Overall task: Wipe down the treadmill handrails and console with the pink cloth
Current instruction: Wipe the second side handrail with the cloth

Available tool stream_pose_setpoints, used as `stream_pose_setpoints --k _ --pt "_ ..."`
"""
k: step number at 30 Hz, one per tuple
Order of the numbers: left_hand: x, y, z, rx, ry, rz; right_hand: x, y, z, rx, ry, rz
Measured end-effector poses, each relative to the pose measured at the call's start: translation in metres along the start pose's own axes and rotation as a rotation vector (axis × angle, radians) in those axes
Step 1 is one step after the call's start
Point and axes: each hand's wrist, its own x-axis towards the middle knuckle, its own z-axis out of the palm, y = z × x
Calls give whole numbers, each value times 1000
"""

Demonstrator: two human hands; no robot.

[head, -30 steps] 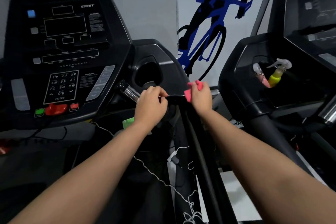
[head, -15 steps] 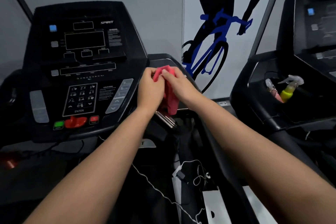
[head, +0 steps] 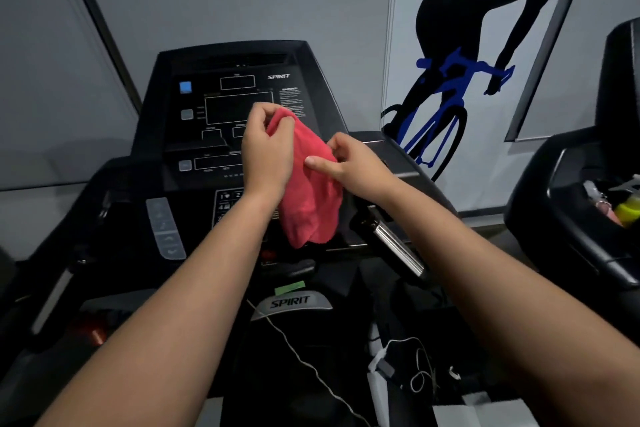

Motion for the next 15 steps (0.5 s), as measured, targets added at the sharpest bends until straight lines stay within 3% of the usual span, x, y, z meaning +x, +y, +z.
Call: stream_pose_setpoints --k 4,7,11,15 --pt "8 -7 -25 34 -151 -6 4 -2 21 -102 -1 -75" --pt "11 -7 -38 34 -258 18 2 -2 33 33 25 -145" --pt "18 -10 -53 95 -221 96 3 -10 43 389 79 -105" --pt "22 -20 -65 307 -118 183 16 -15 38 184 74 -62"
